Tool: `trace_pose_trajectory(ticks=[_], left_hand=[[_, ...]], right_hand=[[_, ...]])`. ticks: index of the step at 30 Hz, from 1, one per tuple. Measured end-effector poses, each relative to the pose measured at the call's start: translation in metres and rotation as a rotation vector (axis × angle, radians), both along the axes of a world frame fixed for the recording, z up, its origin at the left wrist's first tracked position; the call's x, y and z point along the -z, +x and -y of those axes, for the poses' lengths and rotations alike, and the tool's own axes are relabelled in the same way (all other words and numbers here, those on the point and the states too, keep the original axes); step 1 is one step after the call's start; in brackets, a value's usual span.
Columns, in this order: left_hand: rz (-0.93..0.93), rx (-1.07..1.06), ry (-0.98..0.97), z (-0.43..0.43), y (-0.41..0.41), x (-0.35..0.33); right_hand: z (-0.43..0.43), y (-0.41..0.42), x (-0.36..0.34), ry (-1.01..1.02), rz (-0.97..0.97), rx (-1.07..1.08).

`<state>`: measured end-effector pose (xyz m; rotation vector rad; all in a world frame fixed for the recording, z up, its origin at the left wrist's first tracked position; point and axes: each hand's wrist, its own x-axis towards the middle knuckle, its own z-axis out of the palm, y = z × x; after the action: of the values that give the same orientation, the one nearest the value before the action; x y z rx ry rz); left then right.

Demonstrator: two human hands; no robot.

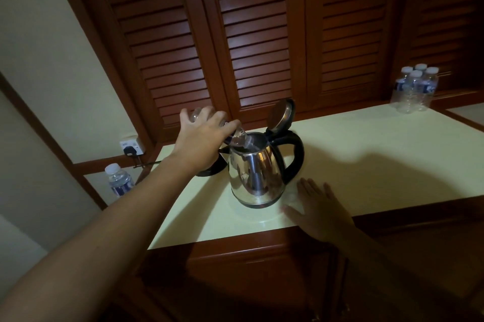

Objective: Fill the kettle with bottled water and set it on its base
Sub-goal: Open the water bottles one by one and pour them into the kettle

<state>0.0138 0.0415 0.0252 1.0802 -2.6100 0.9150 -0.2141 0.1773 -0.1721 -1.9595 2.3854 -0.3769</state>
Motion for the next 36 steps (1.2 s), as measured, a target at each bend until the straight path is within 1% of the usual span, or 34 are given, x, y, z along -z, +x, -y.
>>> trace_pose_trajectory(ticks=[9,13,21,27,33,34,36], left_hand=[[0.018,-0.027,-0.053,-0.001,-0.004,0.006],[0.049,-0.021,-0.084,-0.001,-0.005,0.007],[0.059,-0.032,-0.094,-0.001,-0.004,0.005],[0.027,-0.054,-0.083,-0.007,-0.004,0.006],[-0.067,-0.088,-0.018,-0.013,-0.003,0.007],[-0.104,-0.103,0.021,-0.015,-0.002,0.008],[-0.232,-0.130,0.159,-0.018,0.001,0.010]], right_hand=[[0.002,-0.004,0.008,-0.045,0.035,-0.039],[0.003,-0.006,0.008,-0.033,0.048,-0.041],[0.004,-0.007,0.009,-0.052,0.078,-0.031],[-0.001,-0.003,0.001,-0.066,0.133,-0.035],[-0.002,-0.003,0.001,-0.065,0.156,-0.023],[-0.001,-0.003,0.001,-0.069,0.158,-0.020],[-0.002,-0.003,0.002,-0.078,0.166,-0.016]])
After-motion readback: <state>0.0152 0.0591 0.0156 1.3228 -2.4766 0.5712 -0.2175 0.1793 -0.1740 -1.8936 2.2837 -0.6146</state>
